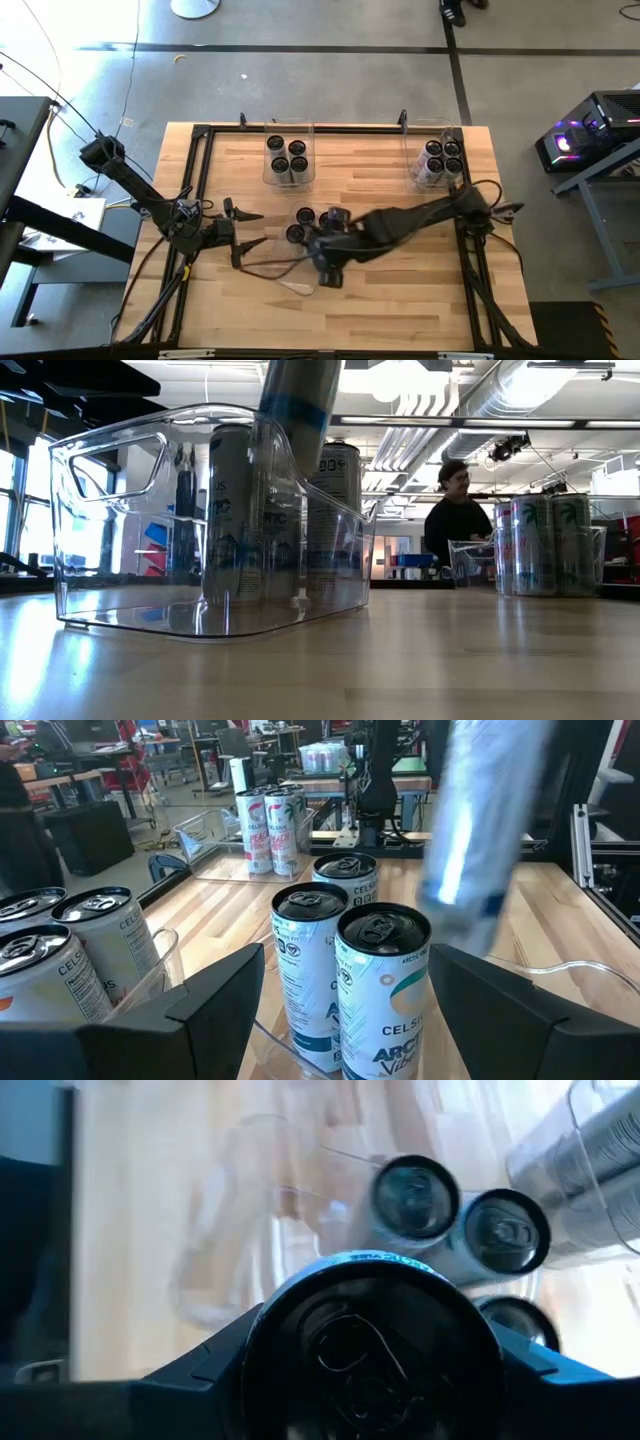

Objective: Sort soda cans
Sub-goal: Put the white/blue soda can into the bottom center transparent bin

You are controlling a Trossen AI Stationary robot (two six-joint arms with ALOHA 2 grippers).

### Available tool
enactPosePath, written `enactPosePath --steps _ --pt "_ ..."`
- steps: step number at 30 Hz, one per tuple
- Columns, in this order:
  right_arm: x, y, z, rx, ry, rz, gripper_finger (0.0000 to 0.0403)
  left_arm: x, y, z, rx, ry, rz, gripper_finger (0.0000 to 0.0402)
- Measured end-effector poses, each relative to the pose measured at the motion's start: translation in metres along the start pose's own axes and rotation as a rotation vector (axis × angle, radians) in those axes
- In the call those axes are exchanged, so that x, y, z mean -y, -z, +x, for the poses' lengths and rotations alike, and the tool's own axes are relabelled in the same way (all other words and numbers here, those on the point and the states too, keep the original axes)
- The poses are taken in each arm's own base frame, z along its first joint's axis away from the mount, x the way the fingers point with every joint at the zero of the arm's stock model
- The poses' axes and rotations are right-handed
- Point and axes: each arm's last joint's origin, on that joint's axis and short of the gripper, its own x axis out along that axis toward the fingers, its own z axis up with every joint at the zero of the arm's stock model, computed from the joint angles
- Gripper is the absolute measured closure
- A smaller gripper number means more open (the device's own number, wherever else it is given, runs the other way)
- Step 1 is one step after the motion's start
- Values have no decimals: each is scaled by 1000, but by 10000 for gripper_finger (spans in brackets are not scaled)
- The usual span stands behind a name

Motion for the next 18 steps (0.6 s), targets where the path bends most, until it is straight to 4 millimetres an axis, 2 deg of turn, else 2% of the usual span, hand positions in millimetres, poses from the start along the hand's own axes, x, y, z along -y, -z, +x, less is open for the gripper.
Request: enactPosePath --steps 4,10,14,18 --pt "10 -9 17 -39 16 -3 168 0 0 0 0 0 1 124" --pt "19 -8 39 -123 23 7 168 0 0 0 -1 1 2 124" --pt "18 -6 53 -158 26 4 168 0 0 0 -2 1 3 124" --pt "12 1 78 -234 30 -43 168 0 0 0 -2 1 3 124"
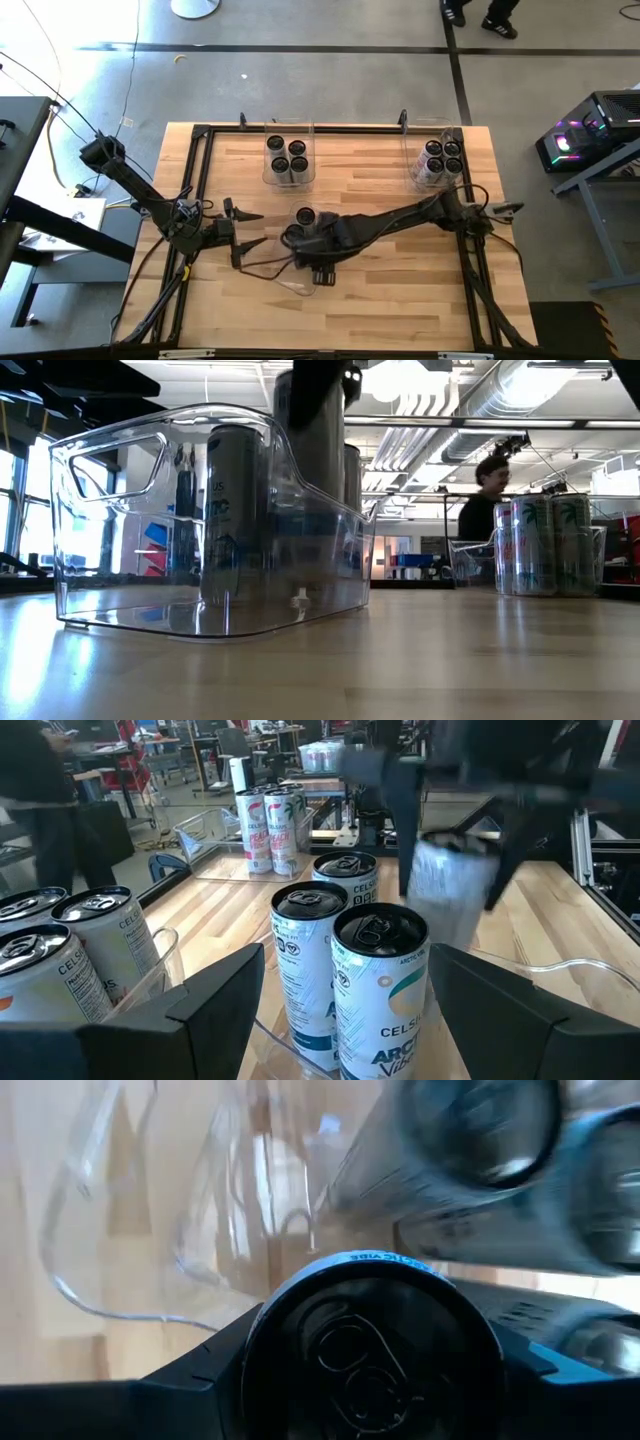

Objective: Sort soda cans
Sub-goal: Put the white/blue soda can into the bottom center transparent bin

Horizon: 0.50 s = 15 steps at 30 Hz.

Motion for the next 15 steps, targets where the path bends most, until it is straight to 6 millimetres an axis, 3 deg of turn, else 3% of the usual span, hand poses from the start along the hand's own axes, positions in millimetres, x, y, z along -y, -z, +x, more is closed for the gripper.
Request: enactPosePath --steps 11,15 --pt "0 0 23 -43 44 -111 167 1 0 0 -3 26 -1 124" --pt "0 1 23 -50 53 -106 101 1 0 0 -3 27 -2 124"
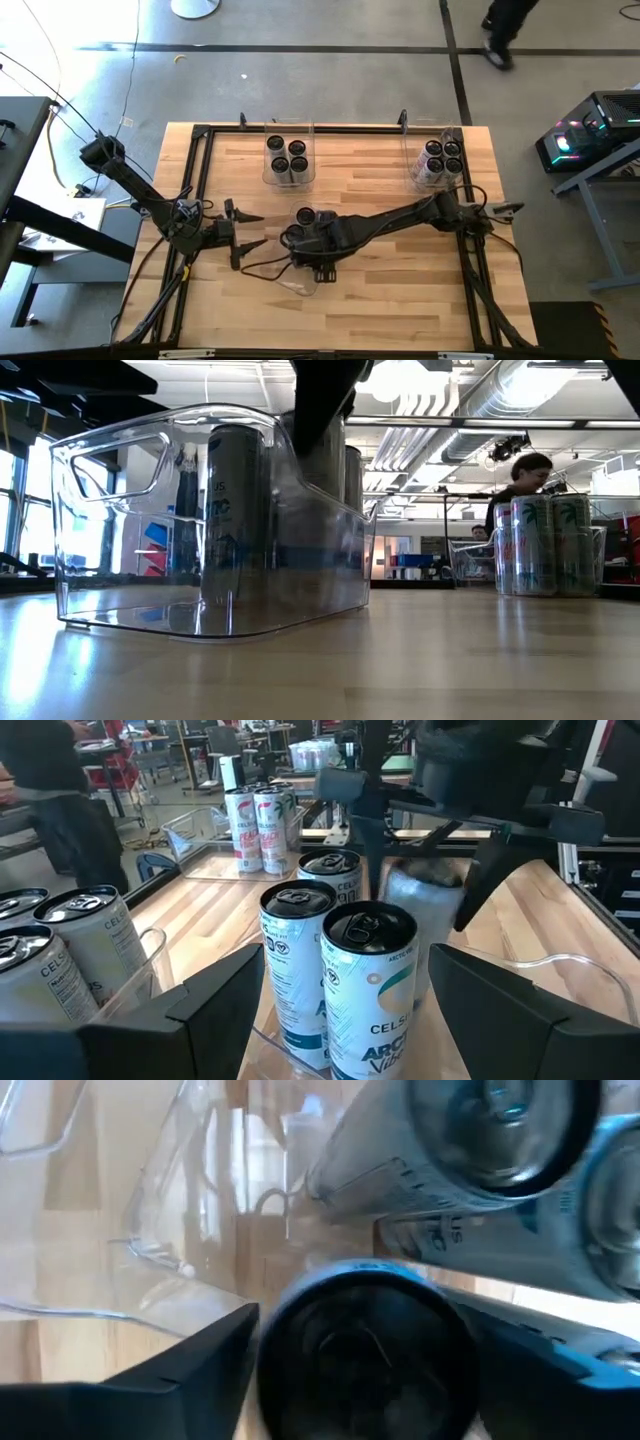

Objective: Sort soda cans
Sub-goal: Put the white/blue soda can into the bottom center transparent bin, then move the transparent bin to the top center of the table

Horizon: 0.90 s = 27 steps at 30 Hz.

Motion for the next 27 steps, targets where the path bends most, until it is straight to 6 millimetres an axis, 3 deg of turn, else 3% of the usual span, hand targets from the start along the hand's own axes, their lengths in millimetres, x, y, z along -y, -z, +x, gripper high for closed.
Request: enactPosePath --steps 5,18,22,27 --pt "2 2 -12 20 46 19 52 0 0 0 1 4 -23 124" --pt "-21 33 -90 121 90 -136 45 18 -29 -13 35 104 22 130" --pt "-21 44 -89 43 128 -128 44 28 -25 -22 -34 161 24 151" --pt "-15 68 -62 -104 189 -76 44 47 -16 -33 -87 241 20 179"
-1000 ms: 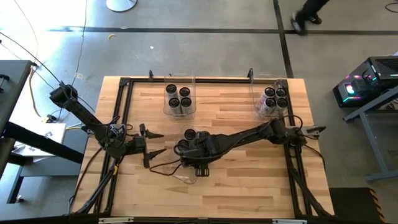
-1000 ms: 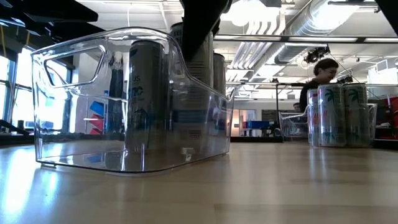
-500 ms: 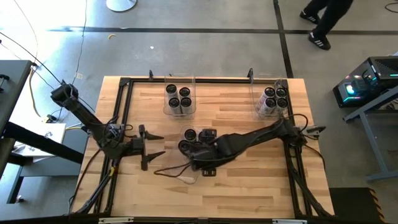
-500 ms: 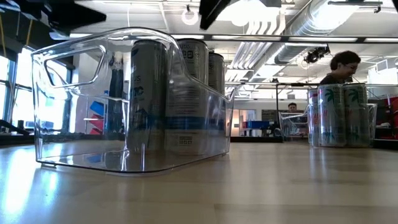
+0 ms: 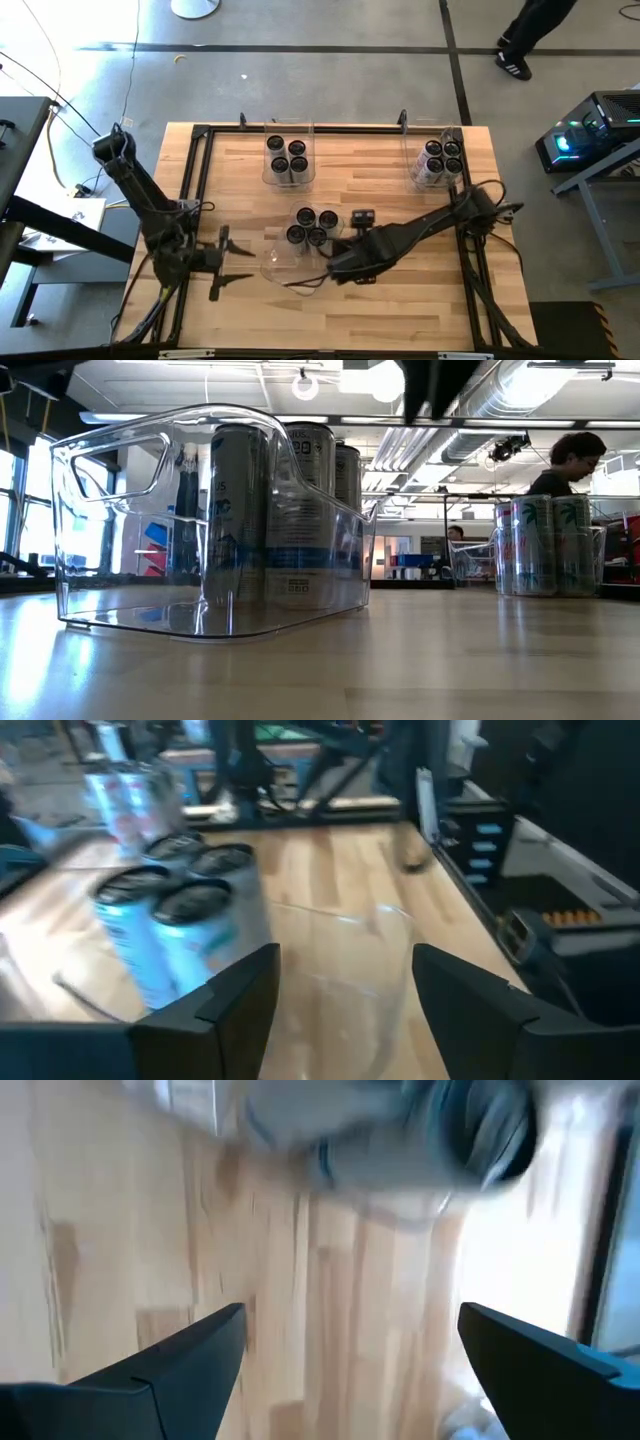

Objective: Sort soda cans
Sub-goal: Move the transparent bin to the top center of the table

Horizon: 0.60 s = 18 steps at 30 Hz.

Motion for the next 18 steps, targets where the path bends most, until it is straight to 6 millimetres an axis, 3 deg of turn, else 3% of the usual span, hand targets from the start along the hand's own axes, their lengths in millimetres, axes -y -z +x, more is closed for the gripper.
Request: enactPosePath --steps 5,11,14,18 --pt "4 42 31 -19 -85 133 43 16 11 1 -42 36 18 202" --pt "2 88 78 74 -150 283 43 20 24 5 -96 13 -44 217" --pt "1 98 104 79 -167 219 43 20 28 10 -112 -3 -55 225" --pt "6 98 116 109 -218 108 43 25 28 22 -167 30 -85 239"
